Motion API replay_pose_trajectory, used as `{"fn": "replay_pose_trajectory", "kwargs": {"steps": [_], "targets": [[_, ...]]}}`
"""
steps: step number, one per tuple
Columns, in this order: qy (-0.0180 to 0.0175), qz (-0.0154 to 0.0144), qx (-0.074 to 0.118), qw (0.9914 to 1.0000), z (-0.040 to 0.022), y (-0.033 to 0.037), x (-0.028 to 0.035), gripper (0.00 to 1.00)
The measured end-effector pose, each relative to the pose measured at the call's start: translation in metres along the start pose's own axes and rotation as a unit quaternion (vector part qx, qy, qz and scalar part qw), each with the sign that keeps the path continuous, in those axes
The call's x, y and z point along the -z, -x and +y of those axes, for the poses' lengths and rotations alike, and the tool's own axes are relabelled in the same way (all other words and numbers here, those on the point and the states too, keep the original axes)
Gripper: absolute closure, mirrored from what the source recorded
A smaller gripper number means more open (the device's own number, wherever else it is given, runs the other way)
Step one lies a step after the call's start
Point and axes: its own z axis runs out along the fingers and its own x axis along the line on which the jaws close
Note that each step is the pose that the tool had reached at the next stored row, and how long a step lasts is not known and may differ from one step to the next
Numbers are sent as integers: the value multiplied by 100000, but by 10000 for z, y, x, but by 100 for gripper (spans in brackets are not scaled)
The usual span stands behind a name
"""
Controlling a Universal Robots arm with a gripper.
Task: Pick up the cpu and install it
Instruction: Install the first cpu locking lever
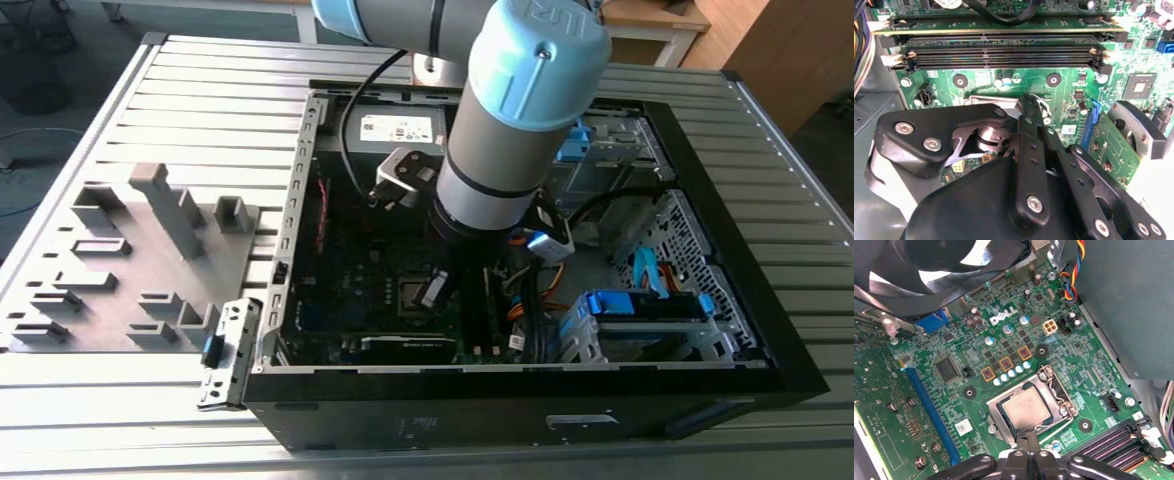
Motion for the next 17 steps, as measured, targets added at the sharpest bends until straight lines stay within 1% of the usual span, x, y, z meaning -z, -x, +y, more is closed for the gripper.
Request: {"fn": "replay_pose_trajectory", "kwargs": {"steps": [3, 8, 17], "targets": [[0, 4, -2, 100000, -12, 13, -6, 88], [2, 5, -1, 100000, -40, 36, -38, 88], [1, 2, -3, 100000, -45, 45, -66, 88]]}}
